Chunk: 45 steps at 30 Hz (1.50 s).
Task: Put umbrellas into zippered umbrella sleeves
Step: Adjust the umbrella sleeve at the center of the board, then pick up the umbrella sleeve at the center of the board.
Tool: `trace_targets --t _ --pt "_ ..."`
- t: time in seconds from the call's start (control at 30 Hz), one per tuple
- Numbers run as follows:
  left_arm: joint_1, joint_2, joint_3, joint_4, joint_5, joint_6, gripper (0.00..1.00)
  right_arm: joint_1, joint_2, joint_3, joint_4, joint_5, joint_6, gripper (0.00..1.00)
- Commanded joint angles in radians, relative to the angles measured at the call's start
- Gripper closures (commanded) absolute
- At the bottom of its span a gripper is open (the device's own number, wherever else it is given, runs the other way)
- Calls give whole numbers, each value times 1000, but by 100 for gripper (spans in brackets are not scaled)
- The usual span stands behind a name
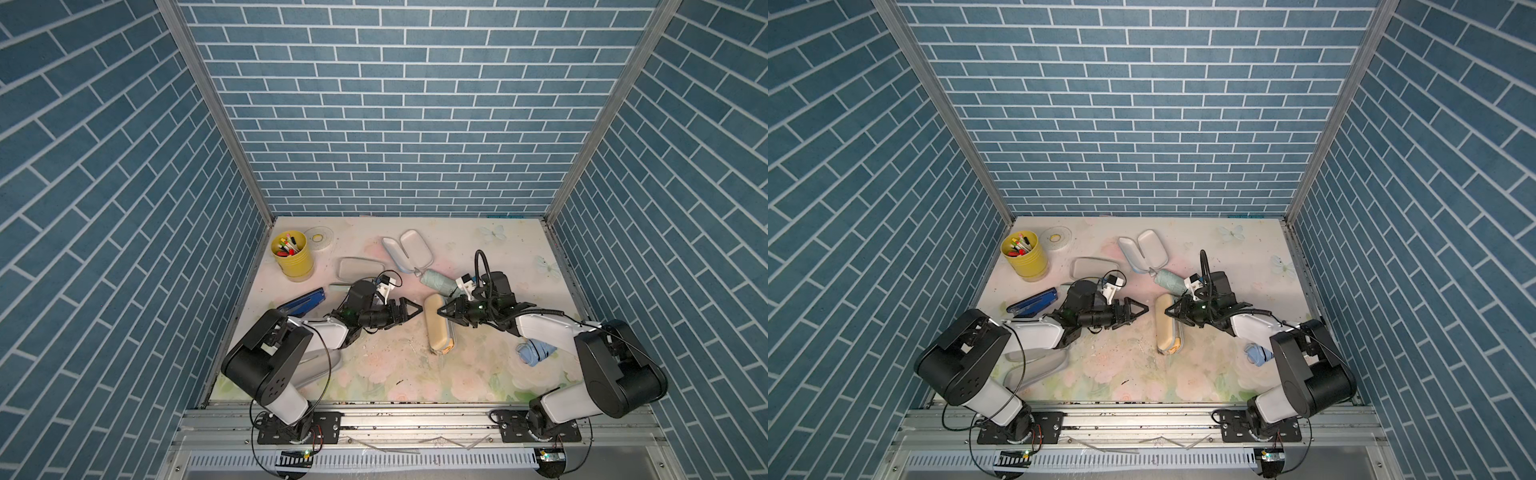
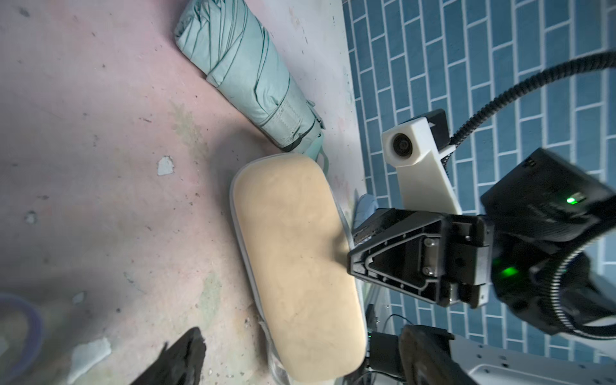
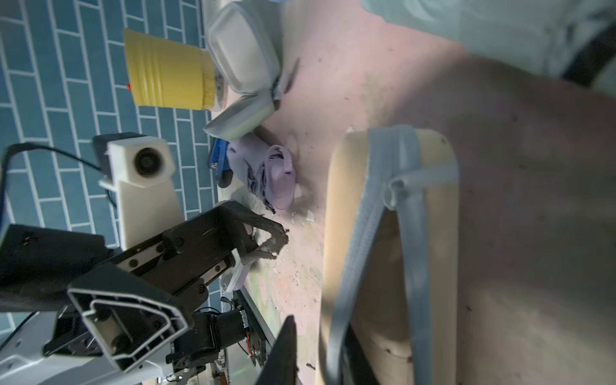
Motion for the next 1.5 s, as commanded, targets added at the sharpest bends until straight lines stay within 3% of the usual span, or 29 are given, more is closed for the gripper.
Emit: trace_targets --t 0.0,0.17,0.33,0.47,0.6,0.8,0.97,1.1,1.33,1.47 --pt "-63 -14 86 -333 -104 184 9 -10 -38 64 -251 61 -170 62" --pt "-127 58 146 -394 -160 197 14 -29 -13 71 -432 82 -296 42" --pt "-150 127 162 -295 -155 133 20 -61 -9 69 -473 112 -355 38" --pt "-179 183 178 -224 -138 94 25 -69 56 50 -401 51 -359 38" --pt "-180 235 150 -106 -110 35 34 -70 98 7 -267 19 -308 42" --pt "-175 327 119 76 -39 -53 67 -61 143 -55 -58 -43 -222 58" --pt "-155 335 104 133 -21 -77 70 -62 135 -76 62 -101 -160 80" --pt "-91 277 52 187 11 -106 63 -69 62 -86 96 -114 -129 92" --pt "62 65 -74 343 86 -219 14 -70 -81 -40 110 -160 -47 94" --pt "50 12 -32 307 108 -201 2 -58 -127 14 69 -187 -23 94"
